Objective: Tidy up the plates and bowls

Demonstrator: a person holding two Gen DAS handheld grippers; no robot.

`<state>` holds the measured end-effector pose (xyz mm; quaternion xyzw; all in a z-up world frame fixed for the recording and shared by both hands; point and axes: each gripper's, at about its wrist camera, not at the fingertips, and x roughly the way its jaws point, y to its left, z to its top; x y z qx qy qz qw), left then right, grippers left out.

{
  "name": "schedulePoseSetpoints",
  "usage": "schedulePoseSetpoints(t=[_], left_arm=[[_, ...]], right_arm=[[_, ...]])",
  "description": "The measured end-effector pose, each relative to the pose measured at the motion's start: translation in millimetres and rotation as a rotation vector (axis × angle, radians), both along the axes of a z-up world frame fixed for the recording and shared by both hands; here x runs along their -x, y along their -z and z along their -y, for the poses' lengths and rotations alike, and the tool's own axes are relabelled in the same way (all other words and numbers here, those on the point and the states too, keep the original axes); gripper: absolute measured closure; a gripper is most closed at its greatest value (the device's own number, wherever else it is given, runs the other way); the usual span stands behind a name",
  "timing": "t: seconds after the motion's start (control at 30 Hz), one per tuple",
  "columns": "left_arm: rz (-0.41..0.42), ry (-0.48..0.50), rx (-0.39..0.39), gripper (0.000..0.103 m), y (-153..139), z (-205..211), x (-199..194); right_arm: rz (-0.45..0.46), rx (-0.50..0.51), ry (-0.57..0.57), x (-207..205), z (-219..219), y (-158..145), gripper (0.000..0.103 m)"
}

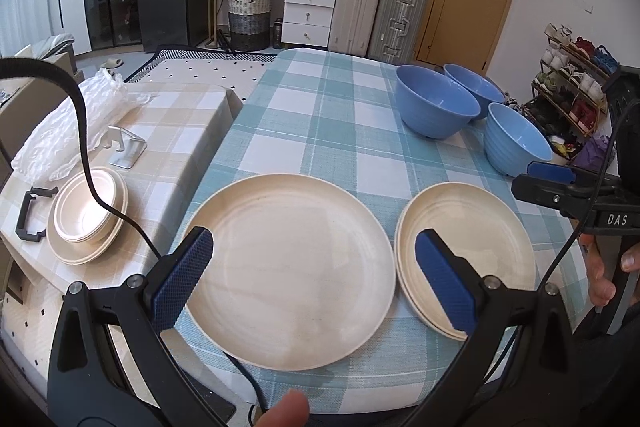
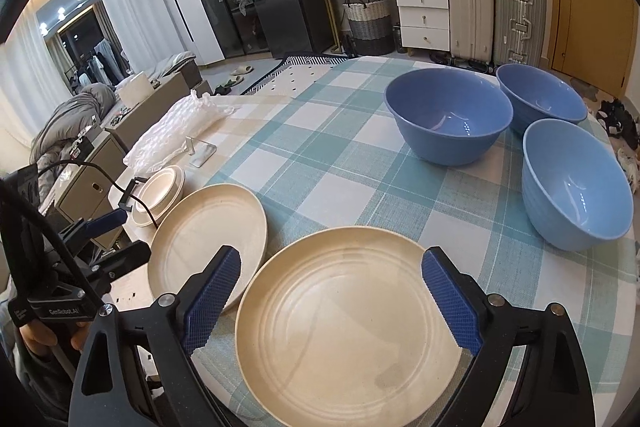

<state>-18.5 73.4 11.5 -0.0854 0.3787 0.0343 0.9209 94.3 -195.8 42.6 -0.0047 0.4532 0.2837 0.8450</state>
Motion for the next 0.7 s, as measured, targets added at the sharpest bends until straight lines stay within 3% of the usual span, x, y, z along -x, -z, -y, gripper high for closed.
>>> schedulePoseSetpoints(t=[0.7], left_arm=[[-0.034,-0.066,-0.007,0.002,15.0,-41.3,4.1]], right_arm=[[-0.027,0.001,-0.101,-17.1,-43.8,7.5,0.009]])
